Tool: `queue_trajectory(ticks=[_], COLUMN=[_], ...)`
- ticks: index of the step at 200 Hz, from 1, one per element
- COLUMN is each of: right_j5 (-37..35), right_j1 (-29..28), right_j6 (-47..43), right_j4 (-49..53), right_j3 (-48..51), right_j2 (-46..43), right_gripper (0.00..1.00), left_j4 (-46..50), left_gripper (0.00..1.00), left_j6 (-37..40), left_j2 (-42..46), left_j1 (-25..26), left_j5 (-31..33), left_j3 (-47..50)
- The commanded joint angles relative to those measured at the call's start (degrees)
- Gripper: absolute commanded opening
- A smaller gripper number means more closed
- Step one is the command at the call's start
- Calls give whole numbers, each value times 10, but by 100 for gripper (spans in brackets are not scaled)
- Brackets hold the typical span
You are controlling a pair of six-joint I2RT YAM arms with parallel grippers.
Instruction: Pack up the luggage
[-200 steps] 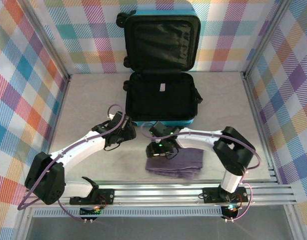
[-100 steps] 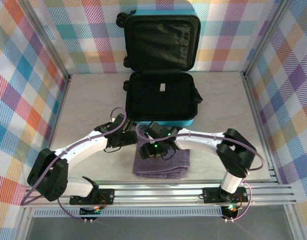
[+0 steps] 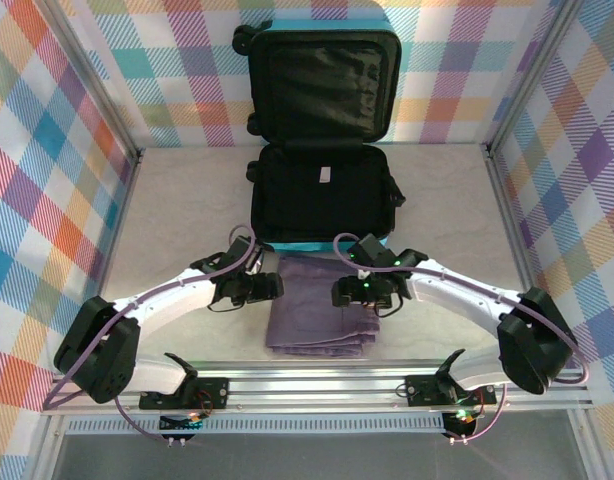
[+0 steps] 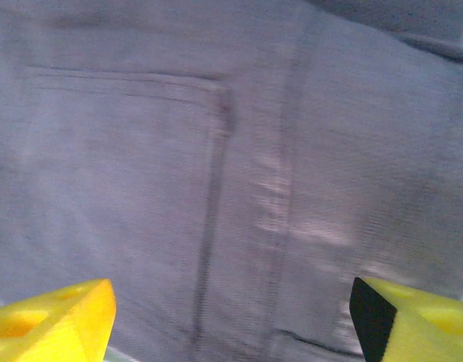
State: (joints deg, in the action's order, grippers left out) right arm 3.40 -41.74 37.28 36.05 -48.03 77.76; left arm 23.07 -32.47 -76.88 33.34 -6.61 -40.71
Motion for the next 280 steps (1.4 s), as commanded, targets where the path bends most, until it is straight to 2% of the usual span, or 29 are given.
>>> queue_trajectory(ticks=[1, 50, 136, 200, 280], right_j5=[-10, 2, 47, 64, 74], right_j1=[27, 41, 24, -24, -26], right_j6=[-3, 2, 19, 39, 40], right_j4=[35, 13, -74, -118, -132], right_j3=[18, 50, 65, 31, 22], right_j2=[-20, -13, 60, 108, 84], right_gripper=[85, 91, 87, 83, 82], left_j4=[-18, -45, -92, -129, -158], left_gripper=[75, 74, 72, 70, 70], left_j6=[16, 21, 14, 6, -4], left_j2=[-6, -53, -125, -122, -95], left_j1=[17, 32, 65, 91, 96], left_j5=[-18, -35, -49, -79, -99], left_j3=[2, 1, -16, -22, -6])
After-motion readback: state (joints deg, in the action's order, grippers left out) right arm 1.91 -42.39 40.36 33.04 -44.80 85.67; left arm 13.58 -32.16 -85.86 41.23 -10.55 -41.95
